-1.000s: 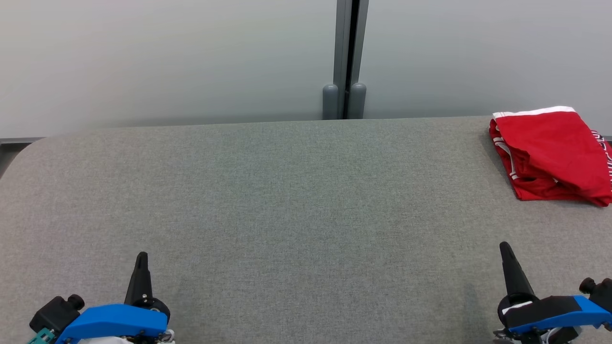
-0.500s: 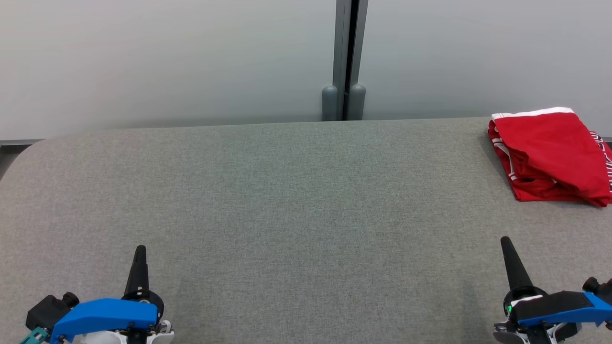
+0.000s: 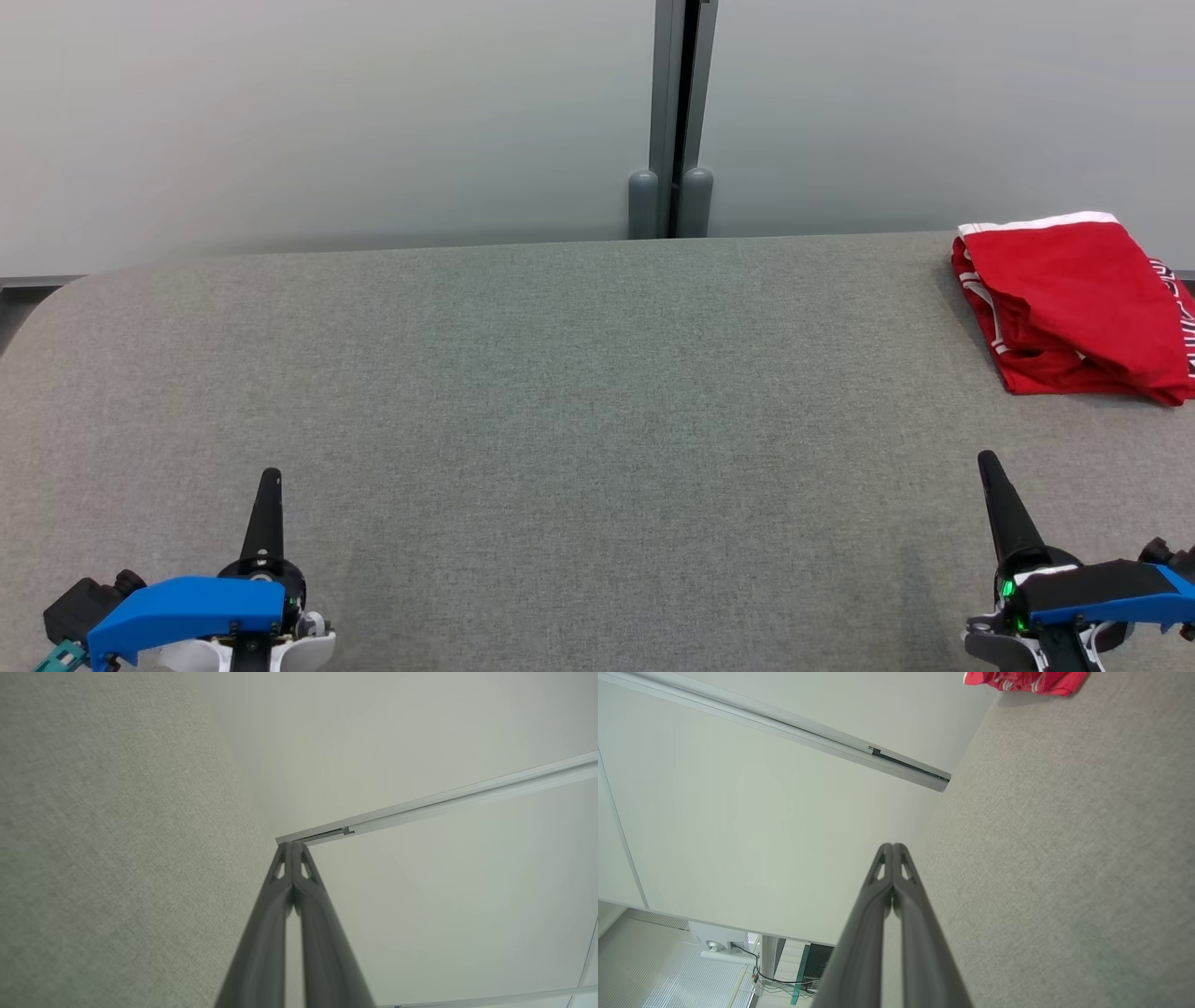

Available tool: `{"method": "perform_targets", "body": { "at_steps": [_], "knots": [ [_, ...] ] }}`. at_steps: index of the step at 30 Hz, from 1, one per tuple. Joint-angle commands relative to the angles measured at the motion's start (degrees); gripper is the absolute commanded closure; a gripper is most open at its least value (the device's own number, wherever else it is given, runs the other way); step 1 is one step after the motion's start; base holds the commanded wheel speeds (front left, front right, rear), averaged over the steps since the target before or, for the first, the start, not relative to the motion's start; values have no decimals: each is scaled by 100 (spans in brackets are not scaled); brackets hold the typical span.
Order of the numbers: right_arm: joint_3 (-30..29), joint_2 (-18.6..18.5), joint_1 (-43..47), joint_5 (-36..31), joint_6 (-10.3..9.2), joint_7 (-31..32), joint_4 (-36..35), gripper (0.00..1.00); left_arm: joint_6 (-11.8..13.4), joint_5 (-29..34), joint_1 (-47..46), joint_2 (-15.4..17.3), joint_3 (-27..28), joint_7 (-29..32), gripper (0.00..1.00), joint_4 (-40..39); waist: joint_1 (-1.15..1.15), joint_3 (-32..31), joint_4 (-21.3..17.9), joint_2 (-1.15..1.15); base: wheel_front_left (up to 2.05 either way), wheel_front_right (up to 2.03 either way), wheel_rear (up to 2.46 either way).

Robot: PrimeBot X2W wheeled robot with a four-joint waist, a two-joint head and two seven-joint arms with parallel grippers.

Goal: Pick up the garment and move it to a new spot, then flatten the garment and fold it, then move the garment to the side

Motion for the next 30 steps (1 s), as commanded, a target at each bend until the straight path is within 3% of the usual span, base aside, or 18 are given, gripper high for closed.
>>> {"method": "perform_targets", "body": {
  "at_steps": [1,30],
  "knots": [
    [-16,-45,-97,104,2,29,-55,100,-43,-87,-135,10,51,25,100,-67,0,-1,0,0,0,0,0],
    [-52,-53,-184,1465,2,283,-61,100,-86,-1306,-225,-72,262,369,100,-196,0,-52,-13,0,0,0,0]
  ]
}}
